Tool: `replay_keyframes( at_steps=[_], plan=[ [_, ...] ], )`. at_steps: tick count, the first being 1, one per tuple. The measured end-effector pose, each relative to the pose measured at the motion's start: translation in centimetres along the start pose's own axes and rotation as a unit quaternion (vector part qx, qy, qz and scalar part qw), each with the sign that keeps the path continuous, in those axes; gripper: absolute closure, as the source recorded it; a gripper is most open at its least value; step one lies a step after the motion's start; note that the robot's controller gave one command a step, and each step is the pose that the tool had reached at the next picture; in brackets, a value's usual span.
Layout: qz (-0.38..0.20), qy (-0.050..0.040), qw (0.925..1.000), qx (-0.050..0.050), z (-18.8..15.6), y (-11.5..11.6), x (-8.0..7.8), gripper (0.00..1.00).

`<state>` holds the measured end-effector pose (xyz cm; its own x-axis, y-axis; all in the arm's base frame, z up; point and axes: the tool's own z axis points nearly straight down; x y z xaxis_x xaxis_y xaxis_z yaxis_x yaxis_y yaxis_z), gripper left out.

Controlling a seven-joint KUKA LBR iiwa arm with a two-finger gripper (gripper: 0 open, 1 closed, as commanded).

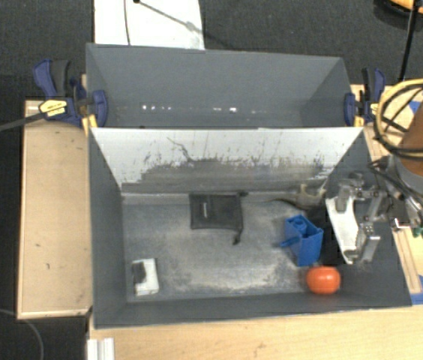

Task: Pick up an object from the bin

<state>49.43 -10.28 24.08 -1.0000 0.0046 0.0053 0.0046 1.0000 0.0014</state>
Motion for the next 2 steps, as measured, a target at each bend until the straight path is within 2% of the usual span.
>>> replay_keyframes(
  at_steps=[1,2],
  plan=[
    [-0.002,-0.0043,1.0,0.001,-0.5,0.0,-0.1,0.0],
    [-0.004,-0.0021,1.0,0.0,-2.4,1.9,-5.5,0.0]
  ],
)
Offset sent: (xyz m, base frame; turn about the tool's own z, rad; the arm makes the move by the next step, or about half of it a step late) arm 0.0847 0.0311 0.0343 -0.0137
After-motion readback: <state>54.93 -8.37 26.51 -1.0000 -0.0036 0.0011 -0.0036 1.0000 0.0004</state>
